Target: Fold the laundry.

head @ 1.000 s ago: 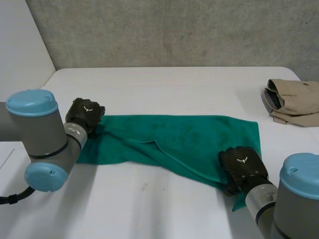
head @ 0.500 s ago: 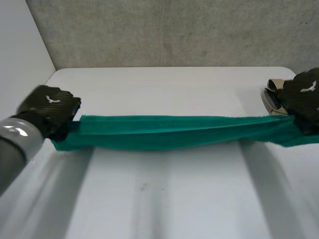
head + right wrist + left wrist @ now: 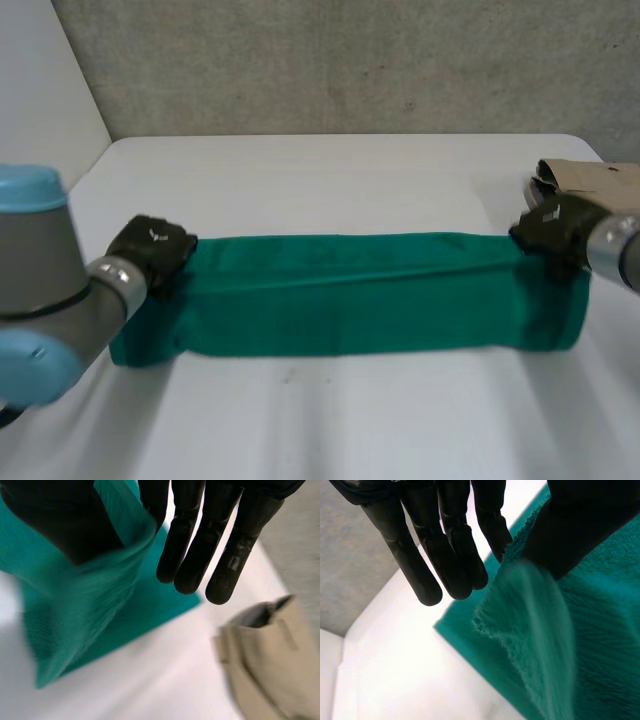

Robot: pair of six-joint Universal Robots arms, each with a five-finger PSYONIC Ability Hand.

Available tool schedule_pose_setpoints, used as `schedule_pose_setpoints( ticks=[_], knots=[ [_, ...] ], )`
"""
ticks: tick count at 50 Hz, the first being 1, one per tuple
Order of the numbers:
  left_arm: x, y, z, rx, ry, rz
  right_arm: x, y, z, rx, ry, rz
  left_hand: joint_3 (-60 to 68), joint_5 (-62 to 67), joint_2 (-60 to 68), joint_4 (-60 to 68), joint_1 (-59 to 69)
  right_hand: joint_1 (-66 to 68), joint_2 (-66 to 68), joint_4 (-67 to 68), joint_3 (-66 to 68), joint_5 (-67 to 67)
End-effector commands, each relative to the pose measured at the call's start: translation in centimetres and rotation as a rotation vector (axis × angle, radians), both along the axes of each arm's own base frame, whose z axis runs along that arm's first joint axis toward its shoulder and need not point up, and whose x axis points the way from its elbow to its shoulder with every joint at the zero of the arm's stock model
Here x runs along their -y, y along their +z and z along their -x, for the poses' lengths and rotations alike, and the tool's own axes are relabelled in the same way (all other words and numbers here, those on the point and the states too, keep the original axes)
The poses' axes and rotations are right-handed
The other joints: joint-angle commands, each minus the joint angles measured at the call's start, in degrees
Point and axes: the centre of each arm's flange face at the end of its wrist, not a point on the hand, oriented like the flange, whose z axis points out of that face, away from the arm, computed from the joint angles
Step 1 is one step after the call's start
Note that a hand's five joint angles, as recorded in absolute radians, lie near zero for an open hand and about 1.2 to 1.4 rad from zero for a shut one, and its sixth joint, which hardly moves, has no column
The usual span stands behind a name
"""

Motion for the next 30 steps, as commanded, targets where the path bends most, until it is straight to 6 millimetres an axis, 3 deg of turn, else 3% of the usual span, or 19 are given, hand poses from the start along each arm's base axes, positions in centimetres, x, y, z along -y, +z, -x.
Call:
schedule_pose_setpoints(
  ticks=[1,4,6,8,9,11,13,15,18,26,29,30],
  knots=[
    [7.1,3.5,2.2,-0.073,0.051,0.233,6.3,7.3,-2.7,0.168,-0.062,0.463,11.6,13.6,11.4,11.1,15.3,23.1,12.4,11.9,12.2,13.2],
    [9.6,8.8,3.1,-0.197,0.057,0.47,7.4,11.0,-3.4,0.279,-0.06,0.638,11.6,13.6,11.4,11.1,15.3,23.1,12.4,11.9,12.2,13.2],
    [10.5,12.7,3.5,-0.328,0.059,0.636,7.9,14.7,-3.6,0.38,-0.06,0.801,11.6,13.6,11.4,11.1,15.3,23.1,12.4,11.9,12.2,13.2],
    [10.5,14.9,3.6,-0.403,0.05,0.72,7.9,17.6,-3.5,0.469,-0.06,0.921,11.6,13.6,11.4,11.1,15.3,23.1,12.4,11.9,12.2,13.2],
    [10.3,17.4,3.2,-0.468,0.053,0.804,7.8,18.2,-3.5,0.49,-0.058,0.945,11.6,13.6,11.4,11.1,15.3,23.1,12.4,11.9,12.2,13.2],
    [9.5,20.1,2.8,-0.523,0.044,0.885,7.3,20.0,-3.2,0.533,-0.06,1.008,11.6,13.6,11.4,11.1,15.3,23.1,12.4,11.9,12.2,13.2],
    [8.4,21.7,2.5,-0.545,0.037,0.917,7.0,20.5,-3.0,0.544,-0.066,1.017,11.6,13.6,11.4,11.1,15.3,23.1,12.4,11.9,12.2,13.2],
    [8.0,21.8,2.1,-0.547,0.041,0.912,6.6,20.4,-3.1,0.547,-0.061,1.004,11.6,13.6,11.4,11.1,15.3,23.1,12.4,11.9,12.2,13.2],
    [7.4,19.9,2.1,-0.534,0.042,0.85,6.4,19.4,-3.4,0.542,-0.056,0.964,11.6,13.6,11.4,11.1,15.3,23.1,12.4,11.9,12.2,13.2],
    [4.6,12.5,1.2,-0.454,0.071,0.608,5.3,11.6,-3.6,0.459,-0.008,0.698,11.6,13.6,11.4,11.1,15.3,23.1,12.4,11.9,12.2,13.2],
    [3.3,8.9,0.8,-0.409,0.082,0.497,3.6,7.8,-3.9,0.435,0.041,0.554,11.6,13.6,11.4,11.1,15.3,23.1,12.4,11.9,12.2,13.2],
    [3.0,8.2,0.7,-0.401,0.082,0.475,3.1,5.7,-3.6,0.42,0.054,0.483,11.6,13.6,11.4,11.1,15.3,23.1,12.4,11.9,12.2,13.2]
  ],
)
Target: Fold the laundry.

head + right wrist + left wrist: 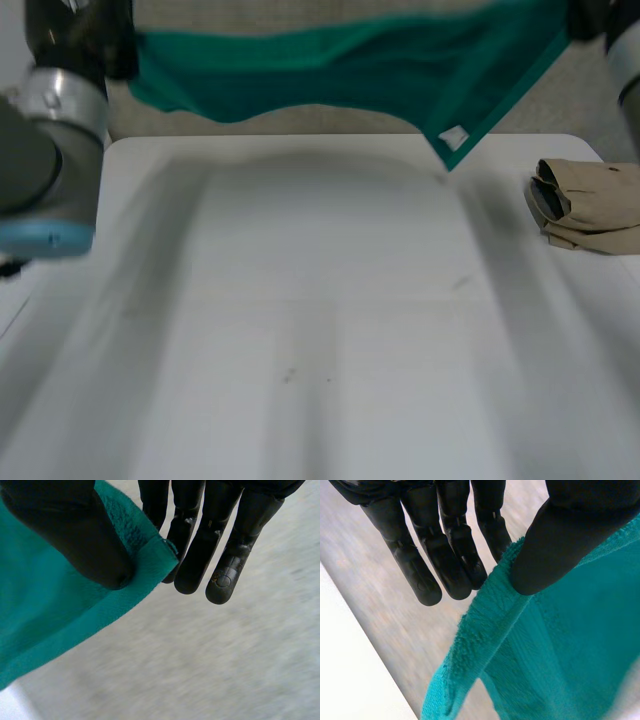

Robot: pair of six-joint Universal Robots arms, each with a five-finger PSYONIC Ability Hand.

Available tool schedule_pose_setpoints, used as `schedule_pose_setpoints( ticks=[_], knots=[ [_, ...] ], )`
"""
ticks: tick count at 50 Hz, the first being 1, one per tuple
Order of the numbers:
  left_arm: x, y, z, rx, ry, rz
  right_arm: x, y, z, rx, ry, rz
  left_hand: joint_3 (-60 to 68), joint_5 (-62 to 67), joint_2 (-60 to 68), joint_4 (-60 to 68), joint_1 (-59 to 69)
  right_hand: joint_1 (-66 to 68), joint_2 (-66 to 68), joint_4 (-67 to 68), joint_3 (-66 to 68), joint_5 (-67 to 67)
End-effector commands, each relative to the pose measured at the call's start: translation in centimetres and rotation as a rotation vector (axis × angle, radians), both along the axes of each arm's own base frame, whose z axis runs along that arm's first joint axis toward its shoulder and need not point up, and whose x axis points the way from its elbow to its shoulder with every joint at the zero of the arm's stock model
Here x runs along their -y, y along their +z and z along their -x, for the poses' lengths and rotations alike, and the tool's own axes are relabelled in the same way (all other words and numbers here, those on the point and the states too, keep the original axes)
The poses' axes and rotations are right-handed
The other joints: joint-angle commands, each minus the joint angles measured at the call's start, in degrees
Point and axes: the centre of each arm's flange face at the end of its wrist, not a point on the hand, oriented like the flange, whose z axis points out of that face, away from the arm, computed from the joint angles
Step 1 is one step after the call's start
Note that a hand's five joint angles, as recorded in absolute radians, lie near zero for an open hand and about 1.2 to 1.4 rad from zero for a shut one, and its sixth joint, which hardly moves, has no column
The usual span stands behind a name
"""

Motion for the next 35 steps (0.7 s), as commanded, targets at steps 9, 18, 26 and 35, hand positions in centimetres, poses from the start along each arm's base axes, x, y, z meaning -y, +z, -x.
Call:
schedule_pose_setpoints(
  ticks=[9,18,26,35],
  knots=[
    [-6.4,-14.7,-2.4,0.178,0.005,-0.497,-6.3,-18.3,2.7,-0.244,0.159,-0.584,11.6,13.4,11.4,11.1,15.3,23.1,12.4,11.9,12.2,13.2],
    [-11.4,-15.8,-3.9,0.319,-0.002,-0.745,-11.1,-18.5,4.2,-0.445,0.157,-0.788,11.6,13.4,11.4,11.1,15.3,23.1,12.4,11.9,12.2,13.2],
    [-17.5,-14.8,-5.7,0.566,-0.043,-0.979,-16.8,-15.5,7.0,-0.651,0.177,-1.021,11.6,13.4,11.4,11.1,15.3,23.1,12.4,11.9,12.2,13.2],
    [-15.8,-14.7,-5.5,0.599,-0.028,-0.898,-15.2,-15.8,7.6,-0.633,0.134,-0.952,11.6,13.4,11.4,11.1,15.3,23.1,12.4,11.9,12.2,13.2]
  ],
)
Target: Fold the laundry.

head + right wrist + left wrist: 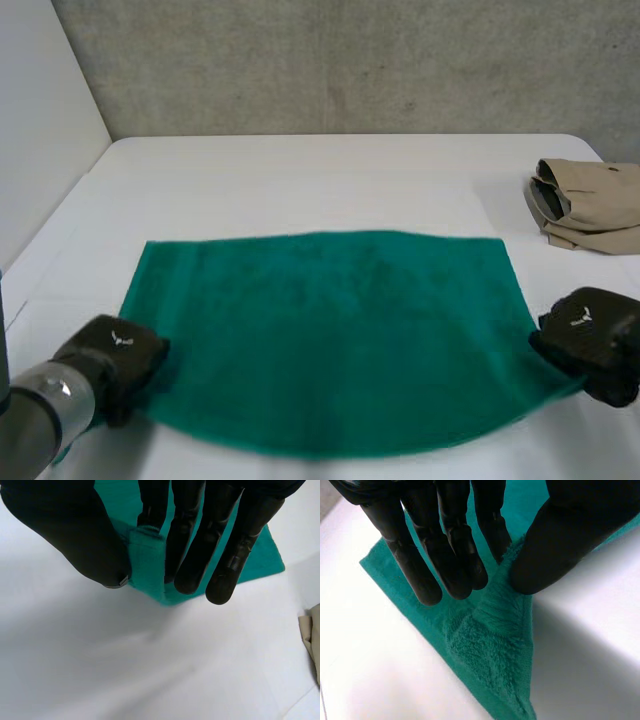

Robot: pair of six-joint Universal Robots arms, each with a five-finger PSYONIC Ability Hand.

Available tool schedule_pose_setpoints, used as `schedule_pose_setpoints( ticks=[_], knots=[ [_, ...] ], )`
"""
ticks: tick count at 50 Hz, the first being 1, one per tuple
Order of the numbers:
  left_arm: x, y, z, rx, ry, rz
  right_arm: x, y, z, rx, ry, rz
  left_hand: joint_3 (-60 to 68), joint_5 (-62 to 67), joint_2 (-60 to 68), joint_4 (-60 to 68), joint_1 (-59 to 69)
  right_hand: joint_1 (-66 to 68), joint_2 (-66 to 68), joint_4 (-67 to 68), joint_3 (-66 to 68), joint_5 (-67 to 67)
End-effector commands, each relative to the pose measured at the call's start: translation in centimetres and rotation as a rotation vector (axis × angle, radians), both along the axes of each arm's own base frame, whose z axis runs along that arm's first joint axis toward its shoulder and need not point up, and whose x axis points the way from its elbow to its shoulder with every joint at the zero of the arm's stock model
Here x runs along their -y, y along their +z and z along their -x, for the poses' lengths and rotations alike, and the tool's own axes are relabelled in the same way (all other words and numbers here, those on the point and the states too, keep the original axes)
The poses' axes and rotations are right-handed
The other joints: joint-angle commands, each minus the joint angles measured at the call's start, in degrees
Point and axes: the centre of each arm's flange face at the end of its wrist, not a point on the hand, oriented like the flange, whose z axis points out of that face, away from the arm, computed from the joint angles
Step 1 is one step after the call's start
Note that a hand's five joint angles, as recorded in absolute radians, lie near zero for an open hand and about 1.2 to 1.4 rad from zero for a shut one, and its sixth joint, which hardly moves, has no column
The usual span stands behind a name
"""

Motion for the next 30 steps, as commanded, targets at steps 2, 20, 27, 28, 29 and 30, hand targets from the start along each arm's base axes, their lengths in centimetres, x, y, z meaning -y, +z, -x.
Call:
schedule_pose_setpoints(
  ticks=[2,20,27,28,29,30],
  knots=[
    [4.5,0.0,1.3,-0.037,-0.007,0.185,3.2,-1.2,0.1,0.067,-0.083,0.091,11.6,13.4,11.3,11.1,15.3,23.1,12.4,11.9,12.2,13.2],
    [18.8,-4.8,6.2,-0.106,0.016,0.415,15.6,-5.7,-5.7,0.14,-0.22,0.439,11.6,13.4,11.3,11.1,15.3,23.1,12.4,11.9,12.2,13.2],
    [21.3,-6.6,7.4,-0.112,0.014,0.464,18.9,-7.3,-6.9,0.142,-0.267,0.513,11.6,13.4,11.3,11.1,15.3,23.1,12.4,11.9,12.2,13.2],
    [21.4,-6.6,7.5,-0.112,0.016,0.472,19.2,-7.5,-6.9,0.141,-0.271,0.517,11.6,13.4,11.3,11.1,15.3,23.1,12.4,11.9,12.2,13.2],
    [21.6,-6.7,7.5,-0.114,0.018,0.479,19.7,-7.9,-7.0,0.138,-0.277,0.524,11.6,13.4,11.3,11.1,15.3,23.1,12.4,11.9,12.2,13.2],
    [21.8,-6.8,7.6,-0.116,0.022,0.491,20.0,-7.9,-7.0,0.138,-0.283,0.531,7.0,8.8,6.6,6.4,10.7,23.1,12.4,11.9,12.2,13.2]
  ],
)
